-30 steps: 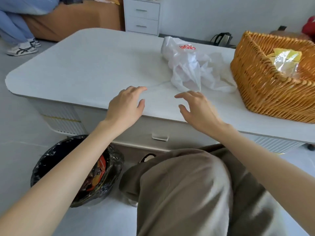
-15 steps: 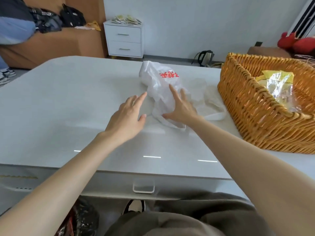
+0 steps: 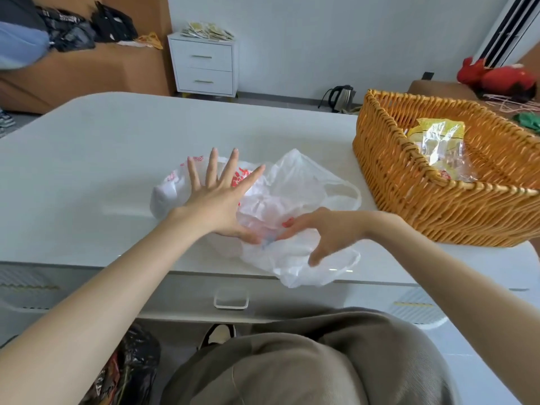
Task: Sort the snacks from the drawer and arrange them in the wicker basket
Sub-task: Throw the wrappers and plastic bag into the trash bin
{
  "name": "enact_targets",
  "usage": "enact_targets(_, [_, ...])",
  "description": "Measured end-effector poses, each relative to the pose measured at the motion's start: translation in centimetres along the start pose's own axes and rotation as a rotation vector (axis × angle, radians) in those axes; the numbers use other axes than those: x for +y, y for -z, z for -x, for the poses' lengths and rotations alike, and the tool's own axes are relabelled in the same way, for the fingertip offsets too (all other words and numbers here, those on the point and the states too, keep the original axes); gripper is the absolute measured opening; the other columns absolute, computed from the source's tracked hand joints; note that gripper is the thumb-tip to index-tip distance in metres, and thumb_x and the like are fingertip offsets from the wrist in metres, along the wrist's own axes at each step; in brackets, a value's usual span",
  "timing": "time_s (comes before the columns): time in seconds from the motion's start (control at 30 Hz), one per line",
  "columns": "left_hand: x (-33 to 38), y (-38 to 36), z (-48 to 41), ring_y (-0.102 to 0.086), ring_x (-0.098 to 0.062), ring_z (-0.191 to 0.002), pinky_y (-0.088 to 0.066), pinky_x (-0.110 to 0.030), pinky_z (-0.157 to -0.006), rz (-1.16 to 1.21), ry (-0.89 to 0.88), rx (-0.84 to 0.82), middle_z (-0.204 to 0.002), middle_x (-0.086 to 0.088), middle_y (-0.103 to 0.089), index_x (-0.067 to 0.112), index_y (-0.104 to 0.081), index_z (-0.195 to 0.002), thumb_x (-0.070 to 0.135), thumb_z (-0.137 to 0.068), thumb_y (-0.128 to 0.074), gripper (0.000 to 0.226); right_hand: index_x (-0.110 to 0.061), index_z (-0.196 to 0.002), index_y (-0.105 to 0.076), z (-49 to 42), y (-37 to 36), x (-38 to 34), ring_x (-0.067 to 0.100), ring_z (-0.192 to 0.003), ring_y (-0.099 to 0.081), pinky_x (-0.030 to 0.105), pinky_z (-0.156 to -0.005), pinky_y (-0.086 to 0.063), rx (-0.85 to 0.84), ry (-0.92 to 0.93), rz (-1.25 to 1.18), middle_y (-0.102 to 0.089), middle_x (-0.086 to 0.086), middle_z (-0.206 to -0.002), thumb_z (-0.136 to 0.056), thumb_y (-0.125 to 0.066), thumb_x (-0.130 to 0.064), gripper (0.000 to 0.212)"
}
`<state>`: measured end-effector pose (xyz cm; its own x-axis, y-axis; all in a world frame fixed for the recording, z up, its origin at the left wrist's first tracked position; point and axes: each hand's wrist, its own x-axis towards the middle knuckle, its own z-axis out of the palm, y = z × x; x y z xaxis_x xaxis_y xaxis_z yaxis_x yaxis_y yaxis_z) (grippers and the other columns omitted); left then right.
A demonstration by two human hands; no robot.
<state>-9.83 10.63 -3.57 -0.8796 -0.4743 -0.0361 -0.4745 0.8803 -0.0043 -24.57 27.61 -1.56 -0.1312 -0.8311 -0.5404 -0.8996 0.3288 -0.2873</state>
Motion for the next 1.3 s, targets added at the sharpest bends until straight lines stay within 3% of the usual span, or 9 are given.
enact_targets(0.1, [-0.2, -0.1, 0.4, 0.023, -0.046, -0.14, 0.008, -0.066, -0.11, 0.007, 0.057, -0.155, -0.156, -0.007, 0.026, 0.05, 0.022, -0.142, 0.09, -0.049, -0.056, 0.128, -0.04, -0.132, -0.052, 1.4, 1.3, -1.7, 0.014, -0.141, -0.025, 0.037, -0.117, -0.015, -0.049, -0.088, -0.056, -0.036, -0.014, -0.149, -0.082, -0.061, -0.061, 0.055])
enact_targets(0.3, [-0.9, -1.9, 0.8, -0.028, -0.035, -0.137, -0.022, -0.053, -0.109, 0.019, 0.057, -0.026, -0.156, 0.001, -0.022, 0.041, 0.011, -0.148, 0.087, -0.049, -0.061, 0.13, -0.024, -0.143, -0.023, -2.4, -1.1, -4.1, 0.033, -0.133, -0.016, 0.05, -0.104, -0.033, 0.566, -0.159, 0.313, -0.014, 0.006, -0.147, -0.057, -0.072, -0.074, 0.112])
enact_targets(0.47, [-1.5, -2.4, 0.7, -0.032, -0.033, -0.135, -0.027, -0.043, -0.11, 0.043, 0.009, 0.003, -0.141, 0.0, -0.044, 0.027, 0.005, -0.152, 0.073, -0.057, -0.069, 0.129, -0.037, -0.15, 0.017, -6.4, -0.3, -2.7, 0.042, -0.14, 0.03, 0.068, -0.11, 0.003, 0.48, -0.176, 0.306, 0.038, 0.005, -0.152, -0.058, -0.076, -0.071, 0.135])
enact_targets(0.6, [-2.4, -2.8, 0.7, -0.047, -0.027, -0.122, -0.037, -0.028, -0.091, 0.247, -0.023, 0.047, -0.114, -0.002, -0.054, 0.03, -0.011, -0.151, 0.06, -0.065, -0.073, 0.111, -0.037, -0.151, -0.003, -8.8, -0.2, -1.2, 0.043, -0.146, 0.003, 0.062, -0.114, -0.012, 0.22, -0.272, 0.163, 0.009, -0.002, -0.161, -0.073, -0.071, -0.053, 0.104])
enact_targets(0.73, [-3.5, -2.8, 1.8, -0.049, -0.012, -0.116, -0.017, 0.004, -0.078, 0.369, -0.009, 0.097, -0.112, 0.012, -0.051, 0.048, -0.034, -0.139, 0.059, -0.076, -0.065, 0.071, -0.027, -0.129, -0.048, -8.7, -1.1, -1.4, 0.035, -0.113, -0.049, 0.041, -0.087, -0.045, 0.475, -0.142, 0.105, -0.052, 0.003, -0.123, -0.079, -0.06, -0.038, 0.052])
enact_targets(0.83, [-4.7, -4.2, 3.2, -0.039, -0.027, -0.127, -0.024, -0.024, -0.108, 0.351, -0.005, 0.134, -0.138, 0.0, -0.035, 0.046, -0.03, -0.144, 0.076, -0.068, -0.052, 0.084, -0.01, -0.113, -0.055, -8.3, -3.0, -2.1, 0.036, -0.097, -0.053, 0.039, -0.072, -0.044, 0.7, -0.033, 0.105, -0.055, 0.011, -0.105, -0.082, -0.056, -0.004, 0.031])
enact_targets(0.93, [-4.8, -4.9, 4.3, -0.041, -0.026, -0.128, -0.036, -0.036, -0.096, 0.324, 0.037, 0.146, -0.139, -0.003, -0.036, 0.05, -0.017, -0.146, 0.042, -0.089, -0.054, 0.069, -0.014, -0.085, -0.049, -7.6, -3.9, -3.8, 0.03, -0.08, -0.053, 0.033, -0.065, -0.042, 0.86, 0.092, -0.334, -0.055, 0.006, -0.086, -0.077, -0.061, -0.002, 0.019])
enact_targets(1.1, [-4.7, -2.4, 6.9, -0.055, -0.014, -0.118, -0.046, -0.031, -0.099, 1.067, 0.105, 0.429, -0.126, 0.004, -0.059, 0.042, -0.044, -0.137, -0.011, -0.087, -0.047, 0.073, -0.037, -0.11, -0.037, -5.3, -2.5, -10.0, 0.025, -0.095, -0.056, 0.035, -0.078, -0.051, 0.857, 0.289, -1.021, -0.052, 0.006, -0.114, -0.082, -0.053, -0.002, 0.047])
enact_targets(1.3, [-6.1, 1.2, 12.8, -0.065, -0.024, -0.108, -0.056, -0.036, -0.085, 1.965, 0.367, 0.495, -0.123, -0.001, -0.064, 0.032, -0.061, -0.125, -0.006, -0.091, -0.05, 0.052, -0.029, -0.15, -0.004, -4.5, -5.9, -16.3, 0.015, -0.145, 0.018, 0.035, -0.113, -0.004, 0.707, 0.387, -0.459, 0.009, -0.008, -0.153, -0.087, -0.054, -0.014, 0.082])
